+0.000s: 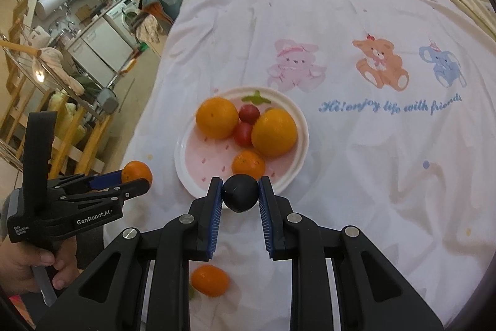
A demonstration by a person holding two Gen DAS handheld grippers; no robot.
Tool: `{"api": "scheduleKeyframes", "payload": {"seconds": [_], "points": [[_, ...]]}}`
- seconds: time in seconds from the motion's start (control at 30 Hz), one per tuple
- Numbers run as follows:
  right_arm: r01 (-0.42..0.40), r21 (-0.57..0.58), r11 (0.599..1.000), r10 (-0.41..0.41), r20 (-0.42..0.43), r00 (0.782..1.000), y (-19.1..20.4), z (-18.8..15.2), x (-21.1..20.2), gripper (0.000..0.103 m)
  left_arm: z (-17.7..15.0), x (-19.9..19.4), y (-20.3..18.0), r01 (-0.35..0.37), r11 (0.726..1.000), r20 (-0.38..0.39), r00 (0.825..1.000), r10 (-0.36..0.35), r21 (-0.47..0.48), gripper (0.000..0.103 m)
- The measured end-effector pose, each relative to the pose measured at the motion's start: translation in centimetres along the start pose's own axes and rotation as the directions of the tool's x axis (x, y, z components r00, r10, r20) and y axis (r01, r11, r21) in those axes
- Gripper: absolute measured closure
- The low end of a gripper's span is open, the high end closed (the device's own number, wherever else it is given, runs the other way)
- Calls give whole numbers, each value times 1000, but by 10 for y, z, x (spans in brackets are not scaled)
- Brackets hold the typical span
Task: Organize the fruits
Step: 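Lower the tangerine and plum onto the plate and open both grippers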
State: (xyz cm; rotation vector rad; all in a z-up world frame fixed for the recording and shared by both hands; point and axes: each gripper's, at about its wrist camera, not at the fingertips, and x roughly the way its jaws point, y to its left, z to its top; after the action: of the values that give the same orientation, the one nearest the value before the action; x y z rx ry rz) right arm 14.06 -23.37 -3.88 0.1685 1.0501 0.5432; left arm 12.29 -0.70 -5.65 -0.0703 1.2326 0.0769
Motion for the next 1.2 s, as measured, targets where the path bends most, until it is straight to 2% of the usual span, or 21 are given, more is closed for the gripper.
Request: {"api": "scheduleKeyframes", "payload": {"seconds": [0.27,0.53,0.93,1.0,1.2], "points": [[-31,-11,999,32,68,997,1,16,-8,78,32,-10,-11,2,1000,24,1000,-3,29,64],[-35,12,999,34,88,996,-12,31,-7,78,57,-2,-25,11,997,27,1000,-13,78,64],[5,19,1000,-6,36,999,-21,41,21,78,72,35,-35,27,995,-5,1000,-27,94,64],[-2,31,1000,1,39,999,-24,43,22,78,73,41,-32,36,996,-20,999,-35,78,64],[-125,93,988,119,70,990,-32,55,24,78,72,50,-23,59,998,-37,998,-58,34,64]]}}
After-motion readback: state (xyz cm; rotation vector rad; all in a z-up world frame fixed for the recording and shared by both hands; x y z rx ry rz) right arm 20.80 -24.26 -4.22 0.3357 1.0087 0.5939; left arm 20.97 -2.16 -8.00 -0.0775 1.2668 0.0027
